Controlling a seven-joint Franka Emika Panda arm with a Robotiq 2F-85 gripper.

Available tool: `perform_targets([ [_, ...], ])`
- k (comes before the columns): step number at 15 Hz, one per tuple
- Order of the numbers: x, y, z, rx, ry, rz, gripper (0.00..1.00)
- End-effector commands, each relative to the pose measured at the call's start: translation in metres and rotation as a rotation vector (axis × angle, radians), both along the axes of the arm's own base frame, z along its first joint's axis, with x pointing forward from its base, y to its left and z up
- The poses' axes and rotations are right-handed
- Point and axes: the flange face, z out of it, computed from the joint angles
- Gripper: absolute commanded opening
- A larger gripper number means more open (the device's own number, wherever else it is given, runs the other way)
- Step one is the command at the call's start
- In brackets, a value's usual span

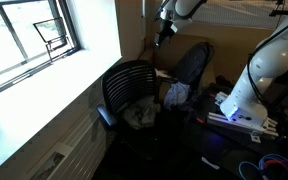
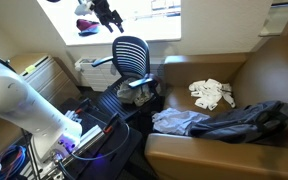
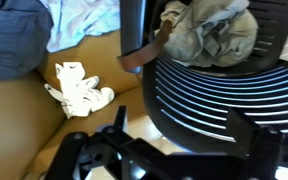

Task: Put the belt on the couch

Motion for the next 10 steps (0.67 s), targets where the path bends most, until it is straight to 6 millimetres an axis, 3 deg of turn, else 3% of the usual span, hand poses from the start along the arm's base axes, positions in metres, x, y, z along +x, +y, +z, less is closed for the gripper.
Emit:
perform_targets([
  [1,0.002,-0.092,-0.032,-0.107,0.015,-0.168,1.00],
  [3,-0.006,-0.154,-0.047,-0.172,0.031,-0.278,1.00],
  [5,-0.013,-0.189,-0.059,-0.183,0.106,-0.403,1.00],
  [6,-0.017,-0.170,-0.051,-0.164,0.068,-0.325,1.00],
  [8,-0.020,-0.193,-0.058,-0.162,0.086,-0.381,1.00],
  [10,-0.012,-0.187,-0.068,-0.147,0.108,-0.350,1.00],
])
